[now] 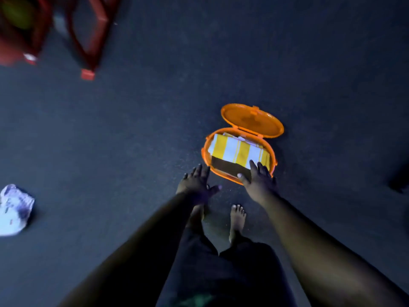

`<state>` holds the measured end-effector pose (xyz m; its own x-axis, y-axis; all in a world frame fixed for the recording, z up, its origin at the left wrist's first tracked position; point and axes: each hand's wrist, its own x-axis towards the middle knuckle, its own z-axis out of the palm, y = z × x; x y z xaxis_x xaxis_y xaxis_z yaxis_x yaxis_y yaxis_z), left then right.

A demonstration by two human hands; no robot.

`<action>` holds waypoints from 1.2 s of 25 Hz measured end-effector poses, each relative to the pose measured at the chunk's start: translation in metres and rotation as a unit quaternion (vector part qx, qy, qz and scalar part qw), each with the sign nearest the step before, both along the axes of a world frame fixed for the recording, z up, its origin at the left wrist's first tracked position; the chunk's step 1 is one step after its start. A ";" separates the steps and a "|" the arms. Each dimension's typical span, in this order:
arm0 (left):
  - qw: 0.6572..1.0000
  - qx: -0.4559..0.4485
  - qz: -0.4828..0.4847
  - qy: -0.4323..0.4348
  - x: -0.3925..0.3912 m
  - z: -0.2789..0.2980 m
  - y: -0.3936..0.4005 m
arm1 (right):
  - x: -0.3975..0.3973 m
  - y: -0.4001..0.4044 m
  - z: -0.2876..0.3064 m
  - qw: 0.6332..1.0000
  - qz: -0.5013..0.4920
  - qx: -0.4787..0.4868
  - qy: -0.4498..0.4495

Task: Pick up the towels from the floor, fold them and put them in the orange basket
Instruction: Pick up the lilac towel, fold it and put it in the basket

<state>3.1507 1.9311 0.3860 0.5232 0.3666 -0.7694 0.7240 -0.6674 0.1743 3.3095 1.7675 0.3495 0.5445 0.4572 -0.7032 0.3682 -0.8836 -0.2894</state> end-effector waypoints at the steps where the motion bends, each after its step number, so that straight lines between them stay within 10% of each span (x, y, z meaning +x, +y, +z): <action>1: 0.999 0.006 0.036 -0.011 -0.021 0.031 -0.009 | -0.013 0.002 0.028 1.000 0.026 0.008 0.000; 15: 0.893 0.131 0.422 -0.082 -0.388 0.193 -0.052 | -0.328 0.133 0.211 0.864 0.486 0.100 -0.078; 30: 0.775 0.181 0.603 -0.058 -0.811 0.225 -0.005 | -0.776 0.281 0.257 0.749 0.644 0.153 -0.032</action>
